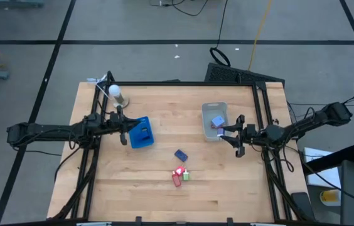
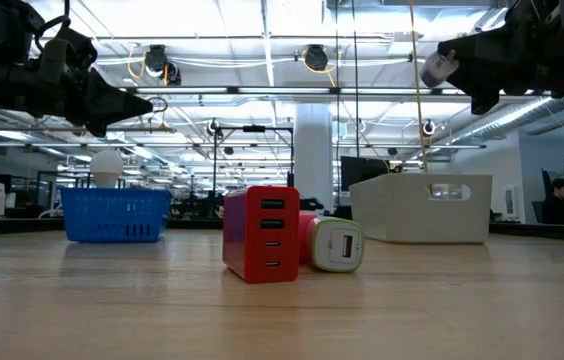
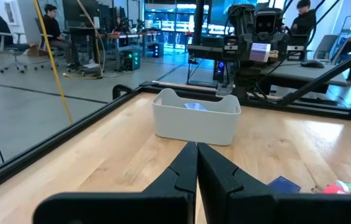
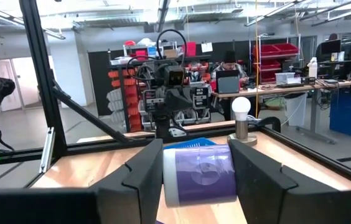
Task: Pick & Place Office items
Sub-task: Put the blue charger adapter into the grey bin
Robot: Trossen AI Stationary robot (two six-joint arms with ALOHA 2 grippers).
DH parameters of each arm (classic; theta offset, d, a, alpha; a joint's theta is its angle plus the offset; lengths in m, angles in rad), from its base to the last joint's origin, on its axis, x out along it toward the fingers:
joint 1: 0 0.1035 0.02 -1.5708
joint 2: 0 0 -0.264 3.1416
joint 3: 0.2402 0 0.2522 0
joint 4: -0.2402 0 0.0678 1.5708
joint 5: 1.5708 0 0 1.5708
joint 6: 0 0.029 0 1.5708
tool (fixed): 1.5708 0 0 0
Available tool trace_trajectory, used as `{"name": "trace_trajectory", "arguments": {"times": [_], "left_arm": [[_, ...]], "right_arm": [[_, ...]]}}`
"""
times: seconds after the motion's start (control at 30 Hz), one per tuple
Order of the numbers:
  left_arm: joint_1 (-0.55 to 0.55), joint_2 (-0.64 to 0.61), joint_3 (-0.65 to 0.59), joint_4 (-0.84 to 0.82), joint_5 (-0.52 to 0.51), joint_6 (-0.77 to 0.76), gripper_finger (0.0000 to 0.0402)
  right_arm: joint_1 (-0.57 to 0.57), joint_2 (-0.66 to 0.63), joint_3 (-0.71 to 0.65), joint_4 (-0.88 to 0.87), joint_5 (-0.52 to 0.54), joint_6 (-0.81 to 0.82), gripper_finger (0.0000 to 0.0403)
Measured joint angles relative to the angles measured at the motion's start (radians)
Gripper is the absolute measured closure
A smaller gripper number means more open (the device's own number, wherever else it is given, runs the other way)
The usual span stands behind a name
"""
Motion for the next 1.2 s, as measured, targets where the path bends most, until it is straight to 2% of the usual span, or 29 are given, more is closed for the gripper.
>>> {"name": "trace_trajectory", "arguments": {"times": [0.17,0.43,0.63,0.87,1.03,1.2], "left_arm": [[0.0,0.0,0.0,0.0,0.0,-0.018,0.0392],[0.0,0.0,0.0,0.014,0.012,-0.039,0.0392],[0.0,0.0,0.0,0.015,0.018,-0.059,0.0392],[0.0,0.0,0.0,0.022,0.019,-0.067,0.0392],[0.0,0.0,0.0,0.026,0.02,-0.069,0.0392],[-0.001,0.0,0.0,0.026,0.02,-0.066,0.0392]], "right_arm": [[0.002,0.003,0.055,-0.048,-0.002,0.006,0.0252],[-0.014,0.092,0.381,-0.593,0.053,0.041,0.0247],[-0.036,0.162,0.534,-0.763,0.054,0.05,0.0248],[-0.118,0.245,0.641,-0.978,0.081,0.135,0.0252],[-0.189,0.283,0.65,-1.066,0.074,0.186,0.0247],[-0.253,0.32,0.649,-1.144,0.022,0.236,0.0251]]}}
